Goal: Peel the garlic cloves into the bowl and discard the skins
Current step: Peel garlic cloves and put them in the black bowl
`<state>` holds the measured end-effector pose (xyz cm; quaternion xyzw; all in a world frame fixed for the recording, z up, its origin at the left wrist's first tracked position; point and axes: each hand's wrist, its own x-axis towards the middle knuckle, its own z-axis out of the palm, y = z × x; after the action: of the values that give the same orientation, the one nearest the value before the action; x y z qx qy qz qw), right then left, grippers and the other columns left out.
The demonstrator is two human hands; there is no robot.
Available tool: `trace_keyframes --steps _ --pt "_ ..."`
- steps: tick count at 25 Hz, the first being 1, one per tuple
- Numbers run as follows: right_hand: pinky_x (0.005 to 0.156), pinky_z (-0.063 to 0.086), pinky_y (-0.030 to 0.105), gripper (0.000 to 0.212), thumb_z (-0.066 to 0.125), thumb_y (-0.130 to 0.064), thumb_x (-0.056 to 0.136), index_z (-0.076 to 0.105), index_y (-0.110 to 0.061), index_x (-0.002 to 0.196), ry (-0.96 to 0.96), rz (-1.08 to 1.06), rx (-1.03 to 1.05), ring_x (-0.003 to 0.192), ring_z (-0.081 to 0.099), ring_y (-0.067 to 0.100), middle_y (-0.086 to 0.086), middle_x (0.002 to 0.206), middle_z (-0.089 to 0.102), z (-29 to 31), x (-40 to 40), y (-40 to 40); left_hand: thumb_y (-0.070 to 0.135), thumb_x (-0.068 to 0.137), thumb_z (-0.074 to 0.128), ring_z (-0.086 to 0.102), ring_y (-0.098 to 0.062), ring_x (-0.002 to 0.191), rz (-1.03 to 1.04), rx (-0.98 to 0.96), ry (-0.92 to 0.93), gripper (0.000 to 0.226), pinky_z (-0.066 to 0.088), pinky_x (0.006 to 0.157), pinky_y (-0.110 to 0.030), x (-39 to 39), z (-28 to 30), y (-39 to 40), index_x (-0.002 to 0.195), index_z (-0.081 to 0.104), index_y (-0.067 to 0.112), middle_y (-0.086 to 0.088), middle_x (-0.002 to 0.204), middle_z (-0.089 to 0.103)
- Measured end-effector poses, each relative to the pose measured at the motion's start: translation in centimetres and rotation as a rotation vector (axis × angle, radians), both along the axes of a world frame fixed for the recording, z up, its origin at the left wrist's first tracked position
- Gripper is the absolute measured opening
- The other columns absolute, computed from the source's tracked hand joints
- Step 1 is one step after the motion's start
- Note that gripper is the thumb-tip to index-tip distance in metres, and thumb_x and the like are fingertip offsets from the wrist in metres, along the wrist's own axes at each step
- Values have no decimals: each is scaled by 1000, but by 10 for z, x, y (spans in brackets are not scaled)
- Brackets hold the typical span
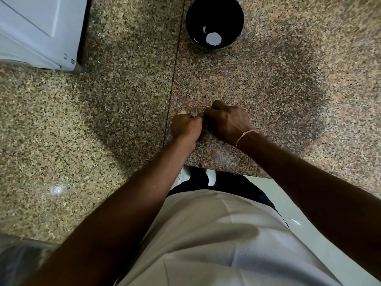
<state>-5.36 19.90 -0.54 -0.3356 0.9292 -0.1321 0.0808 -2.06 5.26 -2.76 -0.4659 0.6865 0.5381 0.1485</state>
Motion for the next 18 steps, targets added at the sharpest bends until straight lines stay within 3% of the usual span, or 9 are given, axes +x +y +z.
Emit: trace_keyframes --steps 6,9,11,13,14,16,18 --pt "53 52 36 32 46 -43 103 62 -21 120 -29 3 -9 68 61 27 4 108 59 -1 -1 2 24 90 78 74 -34 57 3 -3 4 25 65 58 -55 1 1 2 88 73 0 -17 73 76" --pt "51 48 34 31 48 -41 104 63 -18 118 -41 23 -37 68 62 28 5 108 59 -1 -3 3 25 89 76 76 -38 67 1 -50 6 31 65 64 -56 0 8 4 99 70 -3 -20 81 77" --pt "52 49 34 31 50 -40 104 64 -16 118 -51 27 -51 70 63 29 7 111 59 0 -2 4 27 89 76 75 -35 72 -40 -130 20 36 64 64 -46 1 14 6 108 70 -3 -19 84 77" --pt "55 53 37 32 51 -39 104 65 -13 118 -73 -5 -97 72 65 31 10 119 59 1 0 6 30 89 75 69 -27 68 -214 -321 51 26 48 51 -25 8 20 11 94 77 6 -7 76 75" --pt "57 54 40 32 52 -37 105 66 -12 118 -82 -33 -121 75 65 32 11 122 59 1 1 6 31 88 76 68 -25 68 -291 -418 89 20 40 50 -24 14 24 15 90 77 11 -2 73 71" --pt "61 56 43 30 53 -33 105 66 -9 118 -97 -84 -145 80 65 32 11 124 58 1 3 7 31 87 78 69 -24 75 -333 -513 205 23 41 59 -28 27 32 21 102 74 13 -2 81 74" --pt "63 56 44 26 54 -28 104 65 -9 118 -125 -112 -178 83 65 33 12 122 59 1 5 9 28 90 76 71 -26 81 -381 -609 273 43 40 62 -31 37 34 22 129 66 12 -7 92 77"
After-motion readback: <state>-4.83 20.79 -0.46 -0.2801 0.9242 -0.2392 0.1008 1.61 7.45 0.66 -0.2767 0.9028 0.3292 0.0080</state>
